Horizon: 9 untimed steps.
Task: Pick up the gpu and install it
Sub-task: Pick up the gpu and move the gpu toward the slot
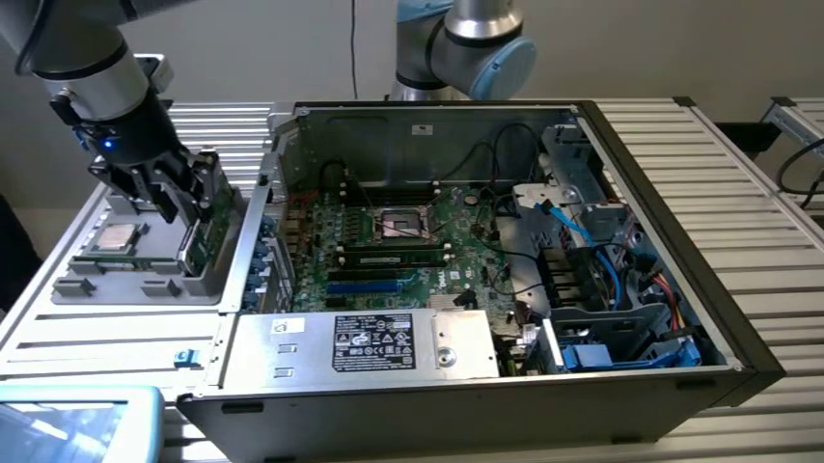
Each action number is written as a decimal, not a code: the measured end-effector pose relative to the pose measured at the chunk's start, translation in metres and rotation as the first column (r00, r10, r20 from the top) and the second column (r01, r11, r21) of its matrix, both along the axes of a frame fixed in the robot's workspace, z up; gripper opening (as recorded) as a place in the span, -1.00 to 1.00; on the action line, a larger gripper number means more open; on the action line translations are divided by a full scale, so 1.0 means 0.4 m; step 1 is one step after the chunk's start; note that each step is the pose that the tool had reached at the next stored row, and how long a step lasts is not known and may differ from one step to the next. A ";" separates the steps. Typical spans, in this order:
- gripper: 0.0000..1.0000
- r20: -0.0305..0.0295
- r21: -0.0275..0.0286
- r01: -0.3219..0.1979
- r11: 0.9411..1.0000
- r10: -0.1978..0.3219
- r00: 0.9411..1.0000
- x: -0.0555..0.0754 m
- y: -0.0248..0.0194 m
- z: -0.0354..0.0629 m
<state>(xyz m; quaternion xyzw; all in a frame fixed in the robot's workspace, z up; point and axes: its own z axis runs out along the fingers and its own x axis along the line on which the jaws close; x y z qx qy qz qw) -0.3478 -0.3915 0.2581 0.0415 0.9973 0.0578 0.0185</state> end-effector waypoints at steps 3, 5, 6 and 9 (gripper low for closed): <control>0.04 0.015 -0.001 0.000 1.000 0.000 1.000 0.000 0.000 -0.006; 0.04 0.027 -0.003 0.000 1.000 0.000 1.000 0.000 0.000 -0.010; 0.04 0.031 -0.004 0.000 1.000 0.000 1.000 0.000 0.000 -0.013; 0.04 0.035 -0.004 -0.001 1.000 0.002 0.999 0.000 0.000 -0.026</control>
